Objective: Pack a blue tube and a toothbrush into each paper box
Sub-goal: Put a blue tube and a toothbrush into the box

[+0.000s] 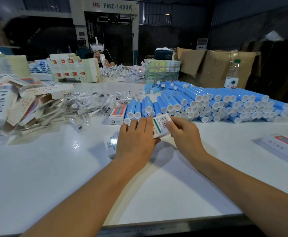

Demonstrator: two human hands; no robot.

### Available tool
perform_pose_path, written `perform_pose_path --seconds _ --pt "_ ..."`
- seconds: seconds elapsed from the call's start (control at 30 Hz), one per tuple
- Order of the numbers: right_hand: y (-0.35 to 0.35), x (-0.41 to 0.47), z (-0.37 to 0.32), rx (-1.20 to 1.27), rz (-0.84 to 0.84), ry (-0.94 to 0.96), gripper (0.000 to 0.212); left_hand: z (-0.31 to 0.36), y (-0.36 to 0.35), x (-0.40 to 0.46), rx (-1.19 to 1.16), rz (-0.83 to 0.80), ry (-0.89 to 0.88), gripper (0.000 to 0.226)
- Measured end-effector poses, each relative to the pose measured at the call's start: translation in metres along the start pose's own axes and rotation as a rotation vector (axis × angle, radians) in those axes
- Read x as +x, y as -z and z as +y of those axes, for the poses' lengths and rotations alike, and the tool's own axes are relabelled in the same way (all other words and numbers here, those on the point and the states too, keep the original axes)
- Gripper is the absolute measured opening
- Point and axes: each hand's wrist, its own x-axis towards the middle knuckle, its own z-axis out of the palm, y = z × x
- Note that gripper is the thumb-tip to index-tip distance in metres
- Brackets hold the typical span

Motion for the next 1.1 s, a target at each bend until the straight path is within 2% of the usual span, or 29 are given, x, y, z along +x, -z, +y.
perform_pose_path --seconds 0.1,0.2,0.3,0.5,0.77,0.97,1.1 --pt "0.0012 0.0017 0.0022 0.027 0.092 -0.036 0.006 -0.001 -0.0036 0.0012 0.024 -0.005 0.016 0.071" --pt "-0.0013 0.0013 0.0056 0.026 0.113 -0.042 0.009 0.0005 -0.0049 0.0007 0.02 -0.009 0.02 0.071" --pt "-0.0032 -0.0022 0.0051 -0.042 0.131 0.039 0.015 0.0018 -0.005 -0.0007 0.047 -0.017 0.012 0.072" --pt "-0.0043 -0.0027 0.0054 -0.088 0.121 0.103 0.013 0.003 -0.004 -0.0005 0.053 -0.021 0.026 0.071" --pt "-0.0037 0.0015 0.0062 -0.067 0.088 0.05 0.016 0.006 -0.0059 -0.0024 0.066 -0.039 -0.014 0.07" --pt "-0.007 0.0 0.0057 -0.124 0.117 0.118 0.009 0.0079 -0.0041 -0.0032 0.101 -0.027 0.003 0.068" --pt "-0.0047 0.0015 0.0071 -0.098 0.074 0.08 0.009 0.0047 -0.004 -0.0029 0.099 -0.033 0.004 0.069"
